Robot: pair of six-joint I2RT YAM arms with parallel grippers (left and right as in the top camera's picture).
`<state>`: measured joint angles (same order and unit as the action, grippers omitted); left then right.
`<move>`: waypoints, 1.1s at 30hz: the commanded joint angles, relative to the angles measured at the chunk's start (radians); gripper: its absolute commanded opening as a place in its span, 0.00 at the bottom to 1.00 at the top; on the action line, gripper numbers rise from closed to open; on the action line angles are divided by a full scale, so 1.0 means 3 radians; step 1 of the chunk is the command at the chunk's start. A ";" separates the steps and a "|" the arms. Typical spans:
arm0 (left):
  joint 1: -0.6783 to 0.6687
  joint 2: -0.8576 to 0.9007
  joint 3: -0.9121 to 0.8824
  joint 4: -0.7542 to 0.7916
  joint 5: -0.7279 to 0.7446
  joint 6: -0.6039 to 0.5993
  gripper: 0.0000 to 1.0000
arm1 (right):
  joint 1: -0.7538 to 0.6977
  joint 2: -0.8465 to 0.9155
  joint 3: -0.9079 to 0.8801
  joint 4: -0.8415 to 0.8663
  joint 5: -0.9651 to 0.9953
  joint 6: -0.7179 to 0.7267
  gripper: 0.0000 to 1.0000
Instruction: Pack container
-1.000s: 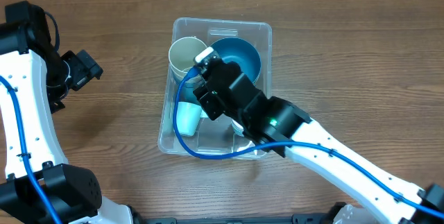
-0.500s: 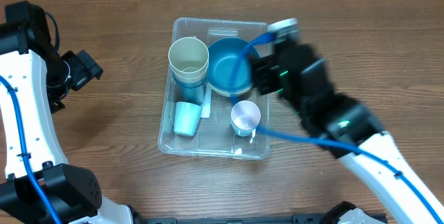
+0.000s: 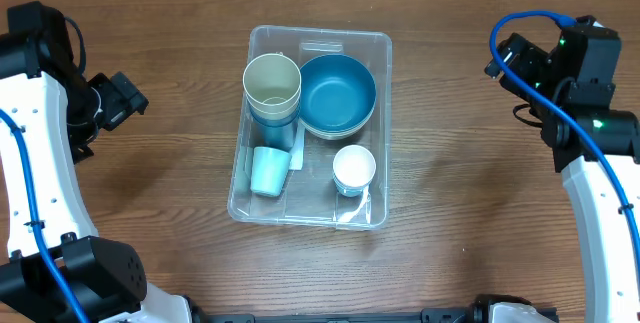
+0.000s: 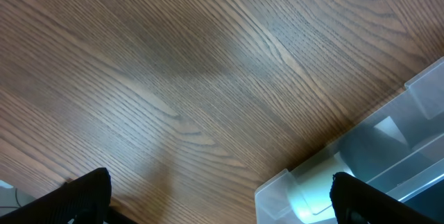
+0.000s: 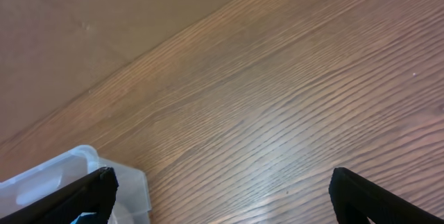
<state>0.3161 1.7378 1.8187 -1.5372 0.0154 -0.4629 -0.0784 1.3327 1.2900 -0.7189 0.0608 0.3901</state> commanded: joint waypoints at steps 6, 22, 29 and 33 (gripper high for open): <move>0.0014 0.0024 0.0056 0.0005 0.0011 0.0072 1.00 | 0.0001 -0.0014 0.0067 -0.0009 -0.0417 0.0023 1.00; 0.0014 0.0024 0.0056 0.0005 0.0011 0.0072 1.00 | 0.0001 -0.0479 -0.0005 -0.0214 -0.0566 -0.1155 1.00; 0.0014 0.0023 0.0056 0.0004 0.0011 0.0072 1.00 | 0.0001 -0.1770 -0.1181 0.0148 -0.0559 -0.1466 1.00; 0.0014 0.0024 0.0056 0.0004 0.0011 0.0072 1.00 | 0.0001 -0.2626 -0.2111 0.0369 -0.0642 -0.1464 1.00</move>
<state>0.3161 1.7378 1.8187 -1.5372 0.0158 -0.4629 -0.0780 0.6750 0.8196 -0.6289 -0.1043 -0.0254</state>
